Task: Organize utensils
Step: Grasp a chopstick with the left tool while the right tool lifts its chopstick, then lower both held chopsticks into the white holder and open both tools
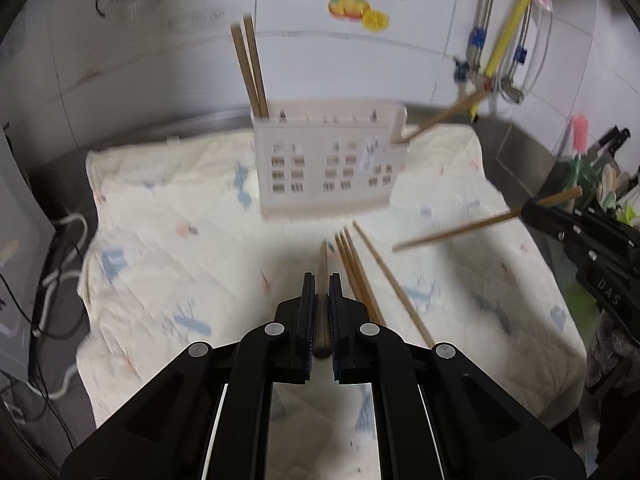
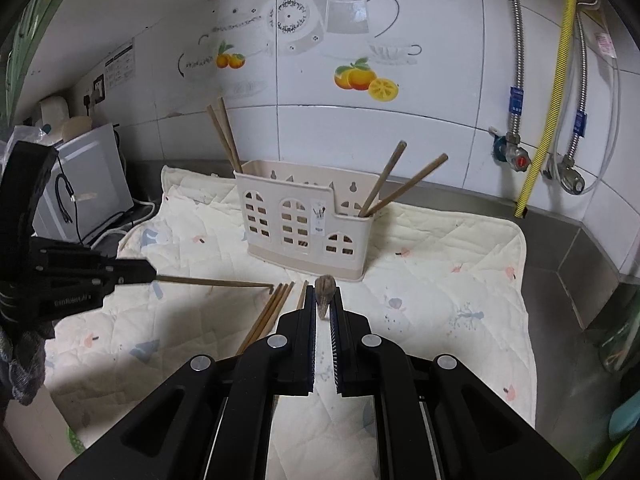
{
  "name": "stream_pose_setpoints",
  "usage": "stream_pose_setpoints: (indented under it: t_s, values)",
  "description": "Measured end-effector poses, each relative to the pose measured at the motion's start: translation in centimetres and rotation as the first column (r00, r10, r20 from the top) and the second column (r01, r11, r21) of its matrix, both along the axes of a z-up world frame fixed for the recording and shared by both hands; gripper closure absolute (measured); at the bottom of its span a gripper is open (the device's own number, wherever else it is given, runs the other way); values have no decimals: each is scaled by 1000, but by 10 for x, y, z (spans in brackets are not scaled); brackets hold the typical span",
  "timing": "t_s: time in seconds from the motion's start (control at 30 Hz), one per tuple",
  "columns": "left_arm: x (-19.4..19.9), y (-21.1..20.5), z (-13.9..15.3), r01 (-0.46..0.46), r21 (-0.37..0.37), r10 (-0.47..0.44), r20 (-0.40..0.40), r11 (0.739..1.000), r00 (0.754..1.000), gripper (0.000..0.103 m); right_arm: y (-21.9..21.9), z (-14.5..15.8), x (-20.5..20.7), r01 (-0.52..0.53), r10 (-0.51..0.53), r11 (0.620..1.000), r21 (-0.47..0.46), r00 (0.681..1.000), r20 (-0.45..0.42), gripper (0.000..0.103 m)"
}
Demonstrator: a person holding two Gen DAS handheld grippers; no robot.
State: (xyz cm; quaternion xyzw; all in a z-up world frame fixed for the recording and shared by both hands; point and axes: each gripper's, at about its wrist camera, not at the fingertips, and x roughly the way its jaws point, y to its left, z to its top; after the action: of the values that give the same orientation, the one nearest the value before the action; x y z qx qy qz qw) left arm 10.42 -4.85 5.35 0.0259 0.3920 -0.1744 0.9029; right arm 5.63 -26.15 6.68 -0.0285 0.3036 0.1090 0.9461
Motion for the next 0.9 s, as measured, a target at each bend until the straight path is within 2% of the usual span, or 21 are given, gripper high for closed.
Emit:
stream_pose_setpoints:
  t_s: [0.23,0.37,0.73,0.9]
  values:
    - [20,-5,35,-3,-19,5,79,1000,997,97,-1,27,26,-42,42,999,12,999,-19,96]
    - [25,-8,64,10,-30,-6,139,1000,990,98,-1,56,43,-60,60,998,4,998,-4,96]
    - [45,-11,152,17,-75,8,318,997,948,98,-9,132,83,-79,78,997,22,996,48,96]
    - [59,-8,168,-18,-78,45,369,997,928,98,-12,147,99,-49,48,999,14,996,68,96]
